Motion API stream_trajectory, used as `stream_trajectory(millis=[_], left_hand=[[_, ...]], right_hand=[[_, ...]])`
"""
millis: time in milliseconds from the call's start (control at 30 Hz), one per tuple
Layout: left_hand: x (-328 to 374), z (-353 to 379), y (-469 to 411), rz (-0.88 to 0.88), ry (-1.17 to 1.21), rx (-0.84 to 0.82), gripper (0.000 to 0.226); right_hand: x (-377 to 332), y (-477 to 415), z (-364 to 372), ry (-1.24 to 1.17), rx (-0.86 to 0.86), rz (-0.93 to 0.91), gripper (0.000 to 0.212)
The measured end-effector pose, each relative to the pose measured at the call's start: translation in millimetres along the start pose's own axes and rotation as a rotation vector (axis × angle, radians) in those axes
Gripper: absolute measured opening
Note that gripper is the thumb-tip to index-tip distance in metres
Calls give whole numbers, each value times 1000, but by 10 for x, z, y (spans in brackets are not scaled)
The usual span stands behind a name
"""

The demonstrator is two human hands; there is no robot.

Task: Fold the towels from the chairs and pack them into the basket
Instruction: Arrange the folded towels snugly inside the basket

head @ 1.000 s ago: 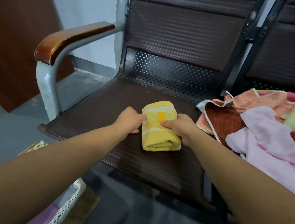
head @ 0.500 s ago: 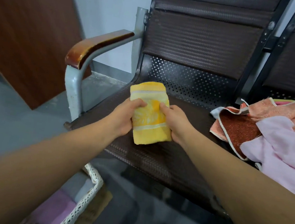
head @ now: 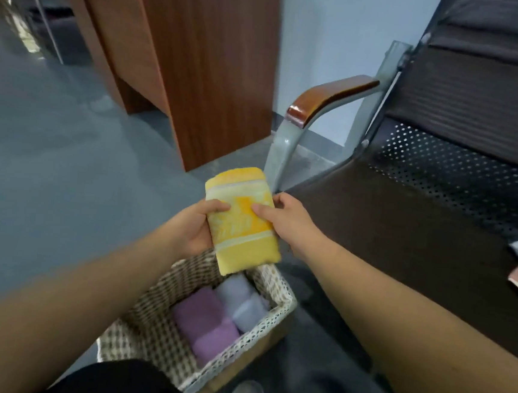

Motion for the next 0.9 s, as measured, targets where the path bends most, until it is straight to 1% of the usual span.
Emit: stream_trajectory(millis=[100, 200, 300, 400, 467, 500, 533, 600, 667, 733, 800, 900], left_hand=[[-277, -540, 208, -38, -3, 78, 51], [-691, -1014, 362, -114, 41, 150, 47], [-1146, -1356, 518, -207, 99, 196, 46], [-1593, -1636, 659, -315, 158, 302, 48], [-1854, -1821, 748, -382, 203, 399, 43], [-1936, -1888, 788, -404, 222, 444, 40], [-2008, -1982, 808, -417, 233, 484, 39], [-2052, -2164, 829, -425, 215, 567, 38], [-1985, -2361, 843, -388, 152, 650, 35], [-1913, -2610, 882, -350, 61, 737, 38], [-1923, -2738, 929, -380, -35, 759, 36], [-2163, -2734, 1008, -471, -181, 743, 19]], right_hand=[[285, -266, 525, 71, -109, 60, 38], [681, -464, 919, 176, -200, 139, 44], [1115, -579, 1260, 222, -336, 261, 49], [1541, -627, 1544, 275, -478, 424, 67], [1778, -665, 1747, 278, -539, 500, 78], [1877, -673, 1844, 275, -559, 528, 79], [1998, -701, 1956, 272, -572, 546, 76], [2190, -742, 2168, 260, -563, 559, 61], [2357, -790, 2347, 222, -512, 559, 53], [2403, -811, 2524, 220, -493, 538, 47], [2447, -853, 2671, 289, -521, 514, 43], [2498, -910, 2734, 473, -551, 476, 43]])
Point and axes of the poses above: each hand's wrist, its own y-axis away from the middle knuckle, its own z-axis out of the palm, x = y × z, the point moved 7 cm from there along -y, towards the middle knuckle, and after that the axes turned 12 degrees about -x, right-handed, at the moved point
